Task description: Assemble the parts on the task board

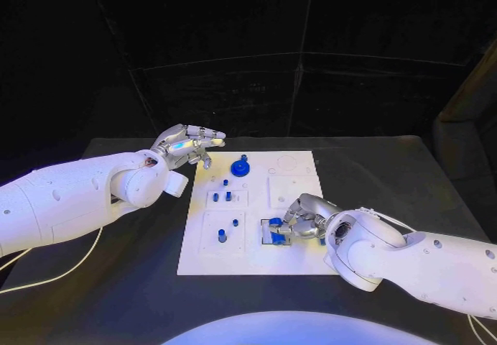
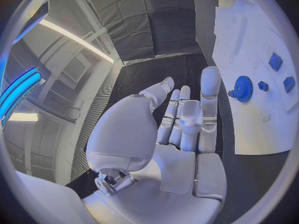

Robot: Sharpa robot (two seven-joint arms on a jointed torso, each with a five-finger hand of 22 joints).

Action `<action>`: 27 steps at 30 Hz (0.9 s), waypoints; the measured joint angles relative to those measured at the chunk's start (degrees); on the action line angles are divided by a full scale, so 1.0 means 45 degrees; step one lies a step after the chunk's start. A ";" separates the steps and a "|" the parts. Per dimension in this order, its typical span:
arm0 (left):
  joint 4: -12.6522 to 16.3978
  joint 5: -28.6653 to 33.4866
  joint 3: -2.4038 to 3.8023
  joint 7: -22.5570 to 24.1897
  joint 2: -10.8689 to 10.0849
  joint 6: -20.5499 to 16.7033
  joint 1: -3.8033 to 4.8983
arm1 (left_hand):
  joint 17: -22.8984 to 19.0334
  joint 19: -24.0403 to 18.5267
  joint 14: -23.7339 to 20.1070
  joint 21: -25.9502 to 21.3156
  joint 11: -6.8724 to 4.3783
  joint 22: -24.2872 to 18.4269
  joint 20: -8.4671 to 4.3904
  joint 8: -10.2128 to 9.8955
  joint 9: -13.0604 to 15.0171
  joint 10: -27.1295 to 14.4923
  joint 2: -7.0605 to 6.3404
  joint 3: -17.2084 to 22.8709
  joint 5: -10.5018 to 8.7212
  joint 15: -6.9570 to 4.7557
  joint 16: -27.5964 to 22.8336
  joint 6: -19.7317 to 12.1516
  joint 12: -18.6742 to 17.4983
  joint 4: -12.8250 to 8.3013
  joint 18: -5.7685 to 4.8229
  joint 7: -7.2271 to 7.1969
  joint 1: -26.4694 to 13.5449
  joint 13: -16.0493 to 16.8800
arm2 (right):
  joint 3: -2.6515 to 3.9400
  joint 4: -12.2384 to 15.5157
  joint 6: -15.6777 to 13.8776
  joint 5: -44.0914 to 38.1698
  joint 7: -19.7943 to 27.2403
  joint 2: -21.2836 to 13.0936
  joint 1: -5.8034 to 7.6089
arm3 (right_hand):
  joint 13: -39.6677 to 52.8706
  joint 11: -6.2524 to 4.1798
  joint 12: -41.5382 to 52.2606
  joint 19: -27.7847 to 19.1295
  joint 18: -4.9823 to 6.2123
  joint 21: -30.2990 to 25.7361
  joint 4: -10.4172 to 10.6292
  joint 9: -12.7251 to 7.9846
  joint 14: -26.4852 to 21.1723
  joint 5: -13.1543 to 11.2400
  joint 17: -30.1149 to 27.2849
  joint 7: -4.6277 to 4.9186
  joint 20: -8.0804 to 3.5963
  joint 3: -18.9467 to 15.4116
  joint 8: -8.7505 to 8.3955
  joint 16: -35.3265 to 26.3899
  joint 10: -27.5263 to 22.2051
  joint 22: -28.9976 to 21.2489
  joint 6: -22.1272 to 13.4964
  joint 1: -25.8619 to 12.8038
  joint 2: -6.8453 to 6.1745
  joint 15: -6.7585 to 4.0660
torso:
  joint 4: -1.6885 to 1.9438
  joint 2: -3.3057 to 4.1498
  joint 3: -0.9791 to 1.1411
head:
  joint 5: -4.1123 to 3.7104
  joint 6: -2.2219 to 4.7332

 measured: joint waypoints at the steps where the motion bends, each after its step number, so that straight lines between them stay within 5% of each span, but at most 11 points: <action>1: 0.0001 0.0000 0.0000 -0.0001 0.0000 0.0001 0.0002 | 0.0000 0.0000 0.0000 0.0000 0.0000 0.0000 0.0000 0.0000 0.0000 0.0000 0.0000 0.0000 0.0000 0.0000 0.0000 0.0000 0.0000 0.0000 -0.0001 0.0000 0.0000 0.0000 | 0.0008 -0.0024 0.0023 0.0008 -0.0021 0.0035 0.0006 | 0.0000 0.0000 0.0000 0.0012 0.0001 0.0000 0.0007 0.0002 0.0000 -0.0001 0.0000 -0.0037 -0.0012 -0.0007 0.0004 0.0000 0.0000 0.0000 0.0037 -0.0019 -0.0018 0.0000 | 0.0001 0.0000 0.0000 | 0.0002 -0.0002; 7: 0.0009 0.0000 0.0000 -0.0006 -0.0003 0.0003 0.0002 | 0.0000 0.0000 0.0000 0.0000 0.0000 0.0001 0.0000 0.0000 0.0000 0.0000 0.0000 0.0000 0.0000 0.0000 0.0000 0.0000 0.0000 0.0000 -0.0001 0.0000 0.0000 0.0001 | 0.0020 -0.0180 0.0097 0.0050 -0.0097 0.0262 0.0020 | 0.0000 0.0001 0.0000 0.0004 0.0000 0.0000 0.0016 0.0007 -0.0041 -0.0076 0.0000 -0.0015 -0.0019 -0.0016 0.0023 0.0000 0.0000 0.0000 0.0103 -0.0034 -0.0034 -0.0040 | 0.0000 0.0000 0.0004 | 0.0037 -0.0029; 9: 0.0009 0.0000 0.0000 -0.0008 -0.0005 0.0004 0.0002 | 0.0000 0.0000 0.0000 0.0000 0.0000 0.0000 0.0000 0.0000 0.0000 0.0000 0.0000 0.0000 0.0000 0.0000 0.0000 0.0000 0.0000 0.0000 -0.0001 0.0000 0.0000 0.0001 | 0.0019 -0.0228 0.0099 0.0058 -0.0122 0.0314 0.0020 | 0.0001 0.0000 -0.0073 -0.0033 0.0000 0.0000 0.0005 0.0071 -0.0041 -0.0653 -0.0001 -0.0019 -0.0056 -0.0124 0.0024 0.0000 0.0000 0.0000 0.0107 -0.0172 0.0103 -0.0041 | 0.0000 0.0000 0.0004 | 0.0048 -0.0031; 11: 0.0010 0.0000 0.0000 -0.0011 -0.0005 0.0005 0.0002 | 0.0000 0.0000 0.0000 0.0000 0.0000 0.0001 0.0000 0.0000 0.0000 0.0000 0.0000 0.0000 0.0000 0.0000 0.0000 0.0000 0.0000 0.0000 -0.0001 0.0000 0.0000 0.0001 | 0.0014 -0.0286 0.0099 0.0062 -0.0151 0.0351 0.0018 | 0.0000 0.0000 -0.0104 -0.0033 0.0000 0.0000 -0.0024 0.0147 -0.0042 -0.1512 0.0000 -0.0093 -0.0056 -0.0305 0.0066 0.0000 -0.0001 0.0000 0.0182 -0.0411 0.0128 -0.0042 | -0.0001 -0.0001 0.0005 | 0.0054 -0.0031; 13: 0.0013 0.0000 0.0000 -0.0013 -0.0005 0.0007 0.0002 | 0.0000 0.0000 0.0000 0.0000 0.0000 0.0001 0.0000 0.0000 0.0000 0.0000 0.0000 0.0000 0.0000 0.0000 0.0000 0.0000 0.0000 0.0000 -0.0001 0.0000 0.0000 0.0001 | 0.0005 -0.0347 0.0097 0.0064 -0.0185 0.0378 0.0009 | -0.0037 0.0001 -0.0252 -0.0034 0.0000 -0.0025 -0.0092 0.0192 -0.0042 -0.3157 -0.0001 -0.0038 -0.0056 -0.0580 0.0056 0.0000 -0.0001 0.0000 0.0128 -0.1004 0.0077 -0.0042 | -0.0002 -0.0005 0.0005 | 0.0060 -0.0031; 14: 0.0014 0.0000 0.0001 -0.0014 -0.0005 0.0008 0.0002 | 0.0001 0.0000 0.0000 0.0000 0.0000 0.0001 0.0000 0.0000 0.0000 0.0000 0.0000 0.0000 0.0000 0.0000 0.0000 0.0000 0.0000 0.0000 -0.0001 0.0000 0.0000 0.0001 | 0.0003 -0.0371 0.0096 0.0064 -0.0199 0.0386 0.0008 | -0.0155 0.0006 -0.0395 -0.0033 0.0000 -0.0110 -0.0026 0.0191 -0.0043 -0.4070 -0.0001 0.0037 -0.0056 -0.0646 -0.0024 0.0000 -0.0006 0.0000 0.0004 -0.1406 -0.0232 -0.0042 | -0.0004 -0.0007 0.0005 | 0.0062 -0.0026; 16: 0.0014 0.0000 0.0001 -0.0016 -0.0007 0.0009 0.0002 | 0.0001 0.0000 0.0000 0.0000 0.0000 0.0001 0.0000 0.0000 0.0000 0.0000 0.0000 0.0000 0.0000 0.0000 0.0000 0.0000 0.0000 0.0000 0.0000 0.0000 0.0000 0.0001 | 0.0003 -0.0404 0.0095 0.0064 -0.0213 0.0410 0.0007 | -0.0411 0.0036 -0.0724 -0.0033 0.0000 -0.0158 0.0087 0.0205 -0.0043 -0.4902 -0.0001 0.0106 -0.0056 -0.0334 -0.0081 -0.0047 -0.0224 0.0000 -0.0201 -0.2250 -0.1073 -0.0042 | -0.0005 -0.0009 0.0005 | 0.0063 -0.0024; 21: 0.0018 0.0000 0.0001 -0.0023 -0.0013 0.0012 0.0003 | 0.0001 0.0000 0.0000 0.0000 -0.0001 0.0002 0.0000 0.0000 0.0000 0.0000 0.0000 0.0000 0.0000 0.0000 0.0000 0.0000 0.0000 0.0000 -0.0001 0.0000 0.0000 0.0002 | 0.0003 -0.0423 0.0093 0.0063 -0.0217 0.0439 0.0007 | -0.0837 0.0094 -0.1257 -0.0034 -0.0001 -0.0236 0.0133 0.0286 -0.0042 -0.5450 -0.0001 0.0210 -0.0056 0.0191 -0.0081 -0.0050 -0.0507 0.0000 -0.0313 -0.3210 -0.1891 -0.0042 | -0.0013 -0.0009 0.0006 | 0.0077 -0.0024; 27: 0.0018 0.0000 0.0001 -0.0029 -0.0021 0.0015 0.0004 | 0.0001 0.0000 0.0000 0.0000 0.0000 0.0002 0.0000 0.0000 0.0000 0.0000 0.0000 0.0000 0.0000 0.0000 0.0000 0.0000 0.0000 0.0000 -0.0001 0.0000 0.0000 0.0003 | 0.0005 -0.0349 0.0094 0.0012 -0.0198 0.0353 0.0007 | -0.0890 0.0096 -0.1306 -0.0033 0.0001 -0.0303 0.0090 0.0391 -0.0042 -0.5138 0.0009 0.0210 -0.0055 0.0559 -0.0081 -0.0111 -0.0503 0.0000 -0.0313 -0.2980 -0.1795 -0.0041 | -0.0021 -0.0009 0.0012 | 0.0078 -0.0043</action>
